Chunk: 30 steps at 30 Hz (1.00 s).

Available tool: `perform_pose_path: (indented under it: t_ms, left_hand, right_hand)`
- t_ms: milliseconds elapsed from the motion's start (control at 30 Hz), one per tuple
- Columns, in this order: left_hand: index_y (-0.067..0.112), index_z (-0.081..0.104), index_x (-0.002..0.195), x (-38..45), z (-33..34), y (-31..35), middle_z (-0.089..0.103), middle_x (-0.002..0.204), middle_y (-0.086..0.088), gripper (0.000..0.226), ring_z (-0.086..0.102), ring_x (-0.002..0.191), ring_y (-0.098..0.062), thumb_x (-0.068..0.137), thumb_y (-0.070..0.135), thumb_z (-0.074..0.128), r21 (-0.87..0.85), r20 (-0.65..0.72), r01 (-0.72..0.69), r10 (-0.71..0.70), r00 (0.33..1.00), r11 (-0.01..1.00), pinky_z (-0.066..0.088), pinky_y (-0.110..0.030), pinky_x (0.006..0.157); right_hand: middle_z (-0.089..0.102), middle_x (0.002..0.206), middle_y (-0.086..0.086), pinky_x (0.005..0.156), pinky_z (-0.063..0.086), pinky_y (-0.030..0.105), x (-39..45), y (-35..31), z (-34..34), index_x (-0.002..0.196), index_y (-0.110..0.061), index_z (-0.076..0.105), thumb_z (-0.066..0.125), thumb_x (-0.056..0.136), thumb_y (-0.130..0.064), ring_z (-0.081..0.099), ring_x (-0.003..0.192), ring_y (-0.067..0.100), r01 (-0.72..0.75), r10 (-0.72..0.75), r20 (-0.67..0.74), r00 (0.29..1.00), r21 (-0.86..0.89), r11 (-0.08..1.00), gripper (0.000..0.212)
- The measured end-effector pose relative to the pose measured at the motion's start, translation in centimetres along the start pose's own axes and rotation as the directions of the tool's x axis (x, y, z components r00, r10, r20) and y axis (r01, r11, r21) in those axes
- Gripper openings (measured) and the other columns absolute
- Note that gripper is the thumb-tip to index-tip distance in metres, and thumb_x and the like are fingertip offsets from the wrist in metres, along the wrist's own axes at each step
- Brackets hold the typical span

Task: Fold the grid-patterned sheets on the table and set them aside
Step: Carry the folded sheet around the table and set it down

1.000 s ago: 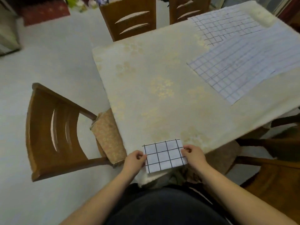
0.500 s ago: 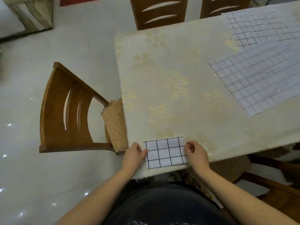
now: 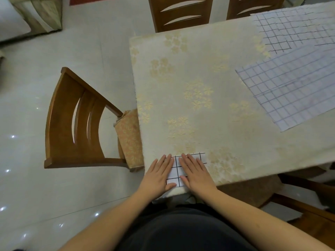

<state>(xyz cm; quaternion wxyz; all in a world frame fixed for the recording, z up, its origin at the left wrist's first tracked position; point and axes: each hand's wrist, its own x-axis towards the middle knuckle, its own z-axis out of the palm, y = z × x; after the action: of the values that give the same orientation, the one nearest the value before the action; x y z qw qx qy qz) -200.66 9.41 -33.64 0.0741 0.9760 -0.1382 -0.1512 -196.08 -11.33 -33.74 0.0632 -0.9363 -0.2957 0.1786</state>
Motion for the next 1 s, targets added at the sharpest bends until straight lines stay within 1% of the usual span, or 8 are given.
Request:
perform_pose_path:
  t_ms: [167,267,467,600,733,833,900,1000]
  left_hand:
    - [0.012,0.021,0.153,-0.3,0.2,0.4,0.023,0.159,-0.010,0.082,0.025,0.145,-0.025,0.094,0.068,0.019,-0.046,0.118,0.076,-0.070,0.991,0.996,0.014,-0.042,0.113]
    - [0.012,0.020,0.154,-0.4,0.5,0.5,0.018,0.161,-0.010,0.081,0.019,0.147,-0.025,0.094,0.067,0.020,-0.049,0.128,0.091,-0.085,0.988,0.995,0.010,-0.042,0.115]
    - [0.011,0.017,0.154,-0.3,0.5,0.5,0.013,0.162,-0.010,0.087,0.014,0.148,-0.024,0.091,0.070,0.028,-0.029,0.185,0.111,-0.104,0.977,0.993,0.010,-0.043,0.115]
    - [0.007,0.020,0.153,-0.2,0.2,0.2,0.013,0.161,-0.012,0.096,0.009,0.148,-0.023,0.087,0.076,0.029,-0.005,0.207,0.134,-0.130,0.970,0.991,0.007,-0.043,0.115]
    - [0.007,0.021,0.153,-0.1,0.1,0.1,0.015,0.161,-0.012,0.096,0.011,0.148,-0.024,0.087,0.076,0.028,0.001,0.206,0.137,-0.135,0.969,0.991,0.011,-0.044,0.115]
    - [0.009,0.002,0.155,0.3,-0.7,0.3,-0.009,0.161,-0.008,0.093,-0.004,0.149,-0.021,0.090,0.068,0.033,0.014,0.198,0.109,-0.109,0.974,0.994,0.005,-0.045,0.121]
    - [0.013,-0.003,0.155,0.9,-1.8,0.2,-0.013,0.161,-0.005,0.085,-0.007,0.149,-0.020,0.094,0.056,0.038,-0.016,0.223,0.116,-0.110,0.969,0.993,0.006,-0.042,0.121]
    - [0.013,0.015,0.154,1.9,-4.3,0.1,0.012,0.162,-0.007,0.071,0.017,0.147,-0.021,0.098,0.046,0.041,-0.113,0.223,0.145,-0.117,0.968,0.983,0.020,-0.037,0.119]
  right_hand:
    - [0.028,0.158,0.005,0.117,0.005,0.038,0.5,0.8,0.1,0.150,-0.013,0.029,0.031,0.095,-0.051,0.024,0.145,0.020,-0.041,0.043,0.086,0.995,-0.027,0.999,0.067]
    - [0.019,0.160,0.002,0.117,0.003,0.038,0.6,1.5,0.0,0.152,-0.015,0.023,0.030,0.096,-0.053,0.018,0.146,0.018,-0.033,0.037,0.116,0.993,-0.035,0.999,0.068]
    - [0.020,0.159,0.002,0.117,0.005,0.036,0.8,1.8,-0.4,0.152,-0.017,0.025,0.030,0.097,-0.053,0.024,0.146,0.017,-0.067,0.073,0.152,0.986,-0.044,0.997,0.066]
    - [0.019,0.160,0.004,0.116,0.007,0.037,0.3,2.3,-0.4,0.153,-0.015,0.018,0.029,0.097,-0.053,0.023,0.146,0.018,-0.124,0.127,0.115,0.985,-0.026,0.992,0.068]
    - [0.013,0.161,0.003,0.118,0.001,0.034,-0.2,3.3,-0.7,0.154,-0.018,0.011,0.025,0.098,-0.054,0.015,0.148,0.018,-0.164,0.165,0.090,0.982,-0.015,0.986,0.067]
    - [0.008,0.163,0.002,0.118,-0.005,0.032,-0.1,3.3,-1.5,0.155,-0.019,0.009,0.016,0.096,-0.053,0.006,0.150,0.017,-0.132,0.133,0.060,0.989,-0.012,0.991,0.069]
    - [0.018,0.162,0.005,0.118,0.001,0.034,0.1,3.1,-2.4,0.154,-0.018,0.018,0.013,0.094,-0.051,0.015,0.149,0.020,-0.153,0.152,0.011,0.988,0.040,0.987,0.069]
    - [0.041,0.151,0.007,0.118,0.018,0.035,-0.1,3.0,-4.1,0.150,-0.014,0.033,0.031,0.101,-0.041,0.037,0.140,0.022,-0.209,0.220,-0.048,0.974,0.166,0.964,0.057]
